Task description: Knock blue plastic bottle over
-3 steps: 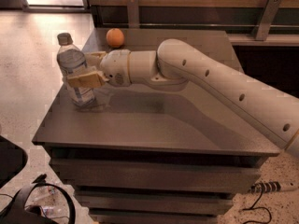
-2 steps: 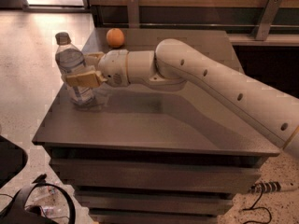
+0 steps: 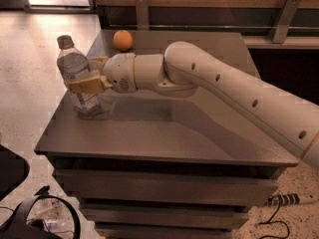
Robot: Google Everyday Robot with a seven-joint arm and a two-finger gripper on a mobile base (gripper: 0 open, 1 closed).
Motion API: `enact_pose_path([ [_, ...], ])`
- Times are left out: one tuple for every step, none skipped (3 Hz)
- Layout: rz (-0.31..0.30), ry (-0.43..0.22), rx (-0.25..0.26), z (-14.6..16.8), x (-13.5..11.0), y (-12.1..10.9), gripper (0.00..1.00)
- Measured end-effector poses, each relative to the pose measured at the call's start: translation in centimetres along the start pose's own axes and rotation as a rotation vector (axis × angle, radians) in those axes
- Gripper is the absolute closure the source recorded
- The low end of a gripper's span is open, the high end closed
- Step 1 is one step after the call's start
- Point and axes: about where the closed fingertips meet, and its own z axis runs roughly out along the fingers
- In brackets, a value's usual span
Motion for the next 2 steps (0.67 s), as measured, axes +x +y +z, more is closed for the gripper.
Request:
enact_pose_path([
  [-0.006,0.049,0.005,-0.7,-0.3,-0.4,1.0],
  [-0.008,0.135,0.035,-2.9,-0.8,-1.2,1.0],
])
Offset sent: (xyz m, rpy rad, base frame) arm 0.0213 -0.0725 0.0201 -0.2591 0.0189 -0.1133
